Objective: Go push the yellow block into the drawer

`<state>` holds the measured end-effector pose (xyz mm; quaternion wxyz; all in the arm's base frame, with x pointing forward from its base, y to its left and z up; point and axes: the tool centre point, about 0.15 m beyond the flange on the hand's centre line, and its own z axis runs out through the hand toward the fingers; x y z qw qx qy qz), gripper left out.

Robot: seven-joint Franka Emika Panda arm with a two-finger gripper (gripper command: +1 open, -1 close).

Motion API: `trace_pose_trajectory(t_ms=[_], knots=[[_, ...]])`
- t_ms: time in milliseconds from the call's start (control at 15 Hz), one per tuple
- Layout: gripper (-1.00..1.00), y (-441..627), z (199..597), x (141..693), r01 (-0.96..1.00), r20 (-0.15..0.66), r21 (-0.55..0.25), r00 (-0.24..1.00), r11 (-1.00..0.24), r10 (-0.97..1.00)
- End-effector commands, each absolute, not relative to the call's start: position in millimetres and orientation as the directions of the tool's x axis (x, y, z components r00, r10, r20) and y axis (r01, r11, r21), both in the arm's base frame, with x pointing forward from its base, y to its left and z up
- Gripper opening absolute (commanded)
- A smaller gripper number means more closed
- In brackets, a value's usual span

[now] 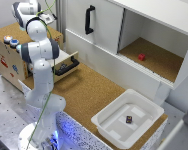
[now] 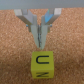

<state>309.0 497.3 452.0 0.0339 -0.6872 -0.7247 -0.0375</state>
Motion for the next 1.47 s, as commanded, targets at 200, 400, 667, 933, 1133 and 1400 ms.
trace_pose_trajectory(t_ms=[200, 400, 667, 933, 1133, 1400], knots=[[-1.00, 462.6, 437.5, 304.0, 0.998, 0.087, 0.007, -0.068, 0.067, 0.994], [-1.00, 450.6, 439.2, 306.5, 0.998, 0.070, 0.013, -0.068, 0.067, 0.995], [-1.00, 433.7, 442.5, 311.0, 0.999, 0.080, 0.016, -0.031, 0.030, 0.996], [-1.00, 414.7, 442.0, 308.2, 1.000, 0.079, 0.008, -0.003, 0.002, 0.997], [-1.00, 402.2, 440.3, 305.2, 1.000, 0.078, 0.004, 0.011, -0.012, 0.997], [-1.00, 388.9, 441.7, 304.2, 0.999, 0.089, 0.008, 0.032, -0.033, 0.996]])
